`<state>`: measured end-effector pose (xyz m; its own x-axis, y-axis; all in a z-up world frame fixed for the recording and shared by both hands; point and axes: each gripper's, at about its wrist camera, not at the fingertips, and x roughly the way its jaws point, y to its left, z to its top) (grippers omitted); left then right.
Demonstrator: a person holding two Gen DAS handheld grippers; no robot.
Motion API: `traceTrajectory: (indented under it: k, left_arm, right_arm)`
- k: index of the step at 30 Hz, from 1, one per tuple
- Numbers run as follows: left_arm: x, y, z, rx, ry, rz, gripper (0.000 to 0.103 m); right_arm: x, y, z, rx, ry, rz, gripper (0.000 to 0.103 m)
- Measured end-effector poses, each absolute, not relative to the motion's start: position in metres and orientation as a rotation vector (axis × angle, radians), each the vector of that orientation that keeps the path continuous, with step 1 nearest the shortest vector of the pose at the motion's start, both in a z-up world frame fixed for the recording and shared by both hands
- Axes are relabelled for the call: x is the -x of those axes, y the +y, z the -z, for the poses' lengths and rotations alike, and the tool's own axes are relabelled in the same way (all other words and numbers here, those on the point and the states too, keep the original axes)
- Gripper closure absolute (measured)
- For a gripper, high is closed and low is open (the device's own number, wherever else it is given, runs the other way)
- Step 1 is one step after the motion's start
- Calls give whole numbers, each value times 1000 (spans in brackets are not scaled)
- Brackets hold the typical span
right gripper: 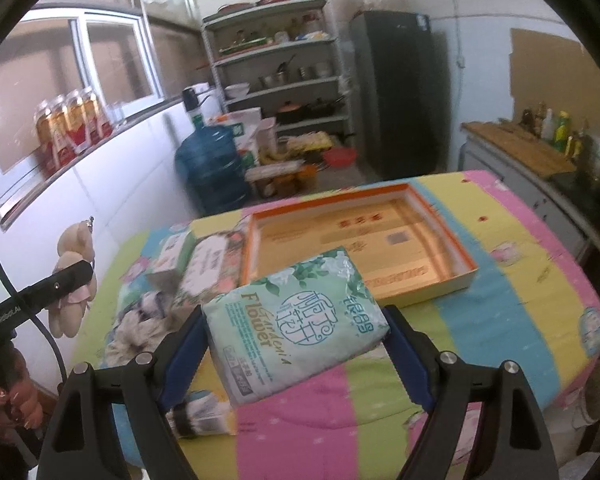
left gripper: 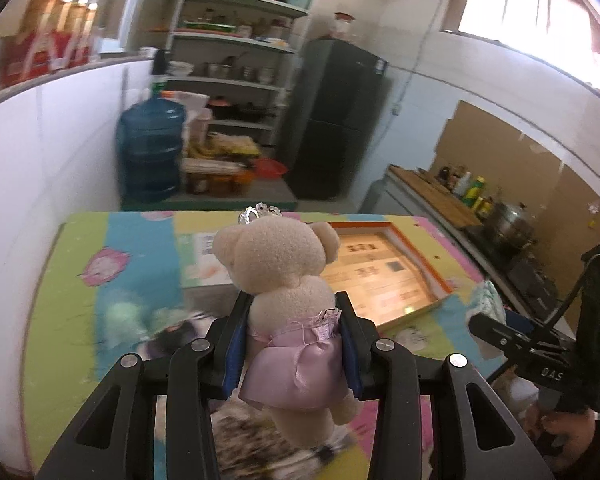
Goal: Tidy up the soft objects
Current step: 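Carry the teddy bear with the left tool while the right tool carries the tissue pack into the gold box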
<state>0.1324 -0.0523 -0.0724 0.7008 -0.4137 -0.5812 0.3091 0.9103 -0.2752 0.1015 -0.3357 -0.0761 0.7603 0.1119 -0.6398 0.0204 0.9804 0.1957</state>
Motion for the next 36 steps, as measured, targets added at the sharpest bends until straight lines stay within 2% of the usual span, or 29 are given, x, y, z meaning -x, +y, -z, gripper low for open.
traceTrajectory:
  k: [12,26,36]
  left_arm:
    - [-191,-150,76,134,708,466,62]
    - [-268,-214,134,148,846,346,62]
    - [-295,-241,175,134,925,280,61]
  right_arm:
    - [-157,-415,78,-217,700,-19,19]
    - [-249,-459,124,-160,810,-164,19]
    - [-292,-466,168,-132,912,-261,19]
